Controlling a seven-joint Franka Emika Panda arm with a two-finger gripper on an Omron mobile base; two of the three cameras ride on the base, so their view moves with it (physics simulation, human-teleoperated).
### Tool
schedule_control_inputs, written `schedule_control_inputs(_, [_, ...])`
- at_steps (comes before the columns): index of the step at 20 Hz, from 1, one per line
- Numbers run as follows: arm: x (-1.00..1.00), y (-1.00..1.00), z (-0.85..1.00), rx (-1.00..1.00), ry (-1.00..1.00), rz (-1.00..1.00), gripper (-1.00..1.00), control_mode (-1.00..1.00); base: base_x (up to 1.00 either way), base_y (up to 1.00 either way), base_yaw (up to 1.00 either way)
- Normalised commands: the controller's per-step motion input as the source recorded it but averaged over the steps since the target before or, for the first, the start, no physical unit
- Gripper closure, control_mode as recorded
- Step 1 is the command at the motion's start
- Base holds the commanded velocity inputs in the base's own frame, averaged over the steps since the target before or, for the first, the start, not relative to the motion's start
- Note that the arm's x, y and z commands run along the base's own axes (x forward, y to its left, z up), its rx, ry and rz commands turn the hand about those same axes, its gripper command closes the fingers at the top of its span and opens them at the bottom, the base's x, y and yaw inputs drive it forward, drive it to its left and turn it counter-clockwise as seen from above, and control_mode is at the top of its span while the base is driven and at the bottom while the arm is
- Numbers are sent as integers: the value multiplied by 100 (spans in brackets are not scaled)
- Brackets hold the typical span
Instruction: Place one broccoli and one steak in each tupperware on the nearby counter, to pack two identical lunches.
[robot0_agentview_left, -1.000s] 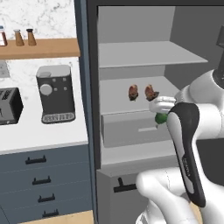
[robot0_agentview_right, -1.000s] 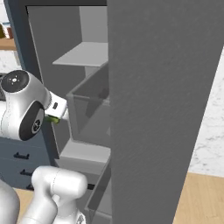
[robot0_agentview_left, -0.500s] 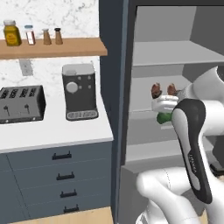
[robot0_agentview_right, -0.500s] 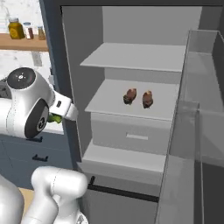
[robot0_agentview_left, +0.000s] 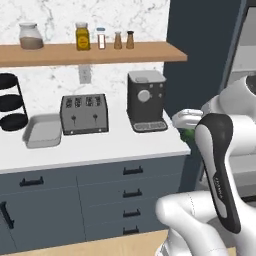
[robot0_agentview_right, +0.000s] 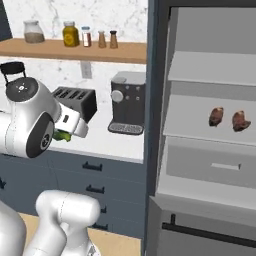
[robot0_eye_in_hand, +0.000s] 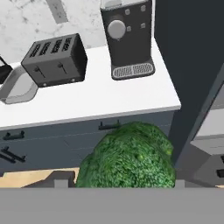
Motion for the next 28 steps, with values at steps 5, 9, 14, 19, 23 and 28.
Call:
schedule_control_inputs(5, [0, 0, 0, 0, 0, 0, 100, 100, 0, 100, 0])
schedule_control_inputs(9, [0, 0, 0, 0, 0, 0, 100, 100, 7, 100, 0])
schedule_control_inputs(14, [0, 0, 0, 0, 0, 0, 100, 100, 20, 100, -5])
schedule_control_inputs(19, [0, 0, 0, 0, 0, 0, 100, 100, 37, 78, -21])
schedule_control_inputs(23, [0, 0, 0, 0, 0, 0, 100, 100, 54, 14, -20])
schedule_control_inputs(28, [0, 0, 0, 0, 0, 0, 100, 100, 62, 0, -14])
